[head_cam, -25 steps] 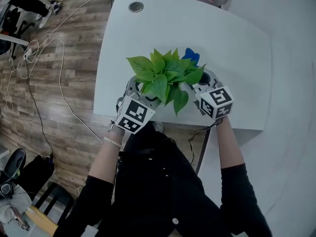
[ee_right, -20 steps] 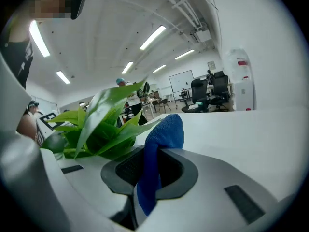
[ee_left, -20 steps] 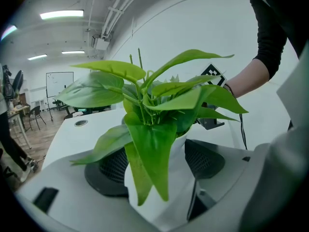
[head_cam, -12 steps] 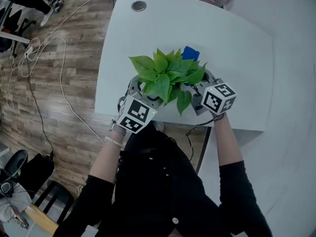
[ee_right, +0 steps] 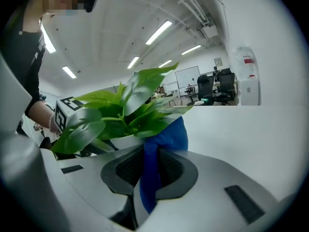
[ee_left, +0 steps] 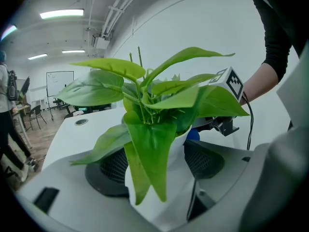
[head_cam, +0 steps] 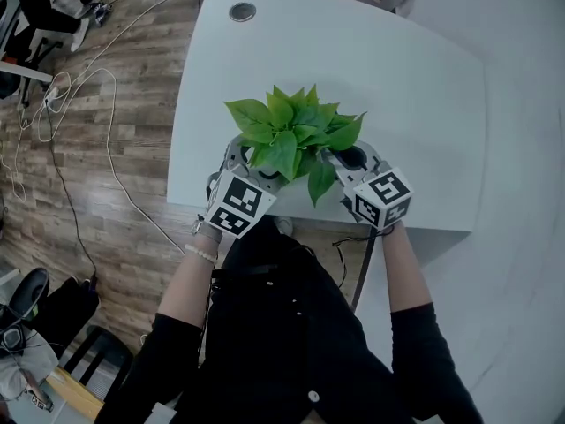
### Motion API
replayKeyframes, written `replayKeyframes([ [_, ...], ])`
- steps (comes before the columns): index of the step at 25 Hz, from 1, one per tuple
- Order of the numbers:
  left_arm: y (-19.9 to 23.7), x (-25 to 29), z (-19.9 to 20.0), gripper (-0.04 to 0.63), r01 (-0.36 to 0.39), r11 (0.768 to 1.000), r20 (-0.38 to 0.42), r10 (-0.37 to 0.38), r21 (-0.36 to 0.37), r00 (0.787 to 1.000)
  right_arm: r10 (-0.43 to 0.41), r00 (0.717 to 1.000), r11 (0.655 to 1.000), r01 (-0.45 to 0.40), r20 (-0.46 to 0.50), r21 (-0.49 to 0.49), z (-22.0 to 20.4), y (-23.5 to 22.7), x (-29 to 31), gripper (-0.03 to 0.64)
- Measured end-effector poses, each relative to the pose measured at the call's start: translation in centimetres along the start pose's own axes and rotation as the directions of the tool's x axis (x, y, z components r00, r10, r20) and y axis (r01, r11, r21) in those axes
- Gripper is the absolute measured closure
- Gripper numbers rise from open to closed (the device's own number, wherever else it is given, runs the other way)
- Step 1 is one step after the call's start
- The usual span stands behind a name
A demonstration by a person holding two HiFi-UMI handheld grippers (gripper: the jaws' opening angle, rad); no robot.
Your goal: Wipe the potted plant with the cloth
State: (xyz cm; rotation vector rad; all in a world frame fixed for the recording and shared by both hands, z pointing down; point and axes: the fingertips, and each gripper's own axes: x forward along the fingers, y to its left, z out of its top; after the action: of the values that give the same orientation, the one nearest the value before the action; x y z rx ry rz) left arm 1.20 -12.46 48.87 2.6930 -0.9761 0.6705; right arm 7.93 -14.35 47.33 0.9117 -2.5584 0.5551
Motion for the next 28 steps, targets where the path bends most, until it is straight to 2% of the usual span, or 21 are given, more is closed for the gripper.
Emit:
replayKeyframes([
  [7,-0.1,-0.1,0.3,0.222,-0.007,1.000,0.000,0.007,0.000,1.000,-0.011,0.996,0.983,-0.005,-0.088,-0.182,-1.9,2.8,-0.7,0.534],
  [15,0.0,-0.1,0.3,0.225,-0.012,1.000,0.005,0.012,0.001,1.000,0.062,0.988,0.954,-0.101,-0.144,-0.282,-3.1,7.6,-0.4,0.533],
  [25,-0.1,-0.1,0.1,0.225,-0.025,1.000,-0.011,0.025,-0.007,1.000,0.009,0.992,0.965,-0.041,-0.124,-0.261,-3.1,7.6,-0.5,0.532],
  [28,-0.1,0.0,0.1,0.227,-0.023,1.000,-0.012,0.023,-0.006,1.000,-0.033,0.993,0.975,0.007,-0.111,-0.221,-3.0,6.8,-0.5,0.534],
])
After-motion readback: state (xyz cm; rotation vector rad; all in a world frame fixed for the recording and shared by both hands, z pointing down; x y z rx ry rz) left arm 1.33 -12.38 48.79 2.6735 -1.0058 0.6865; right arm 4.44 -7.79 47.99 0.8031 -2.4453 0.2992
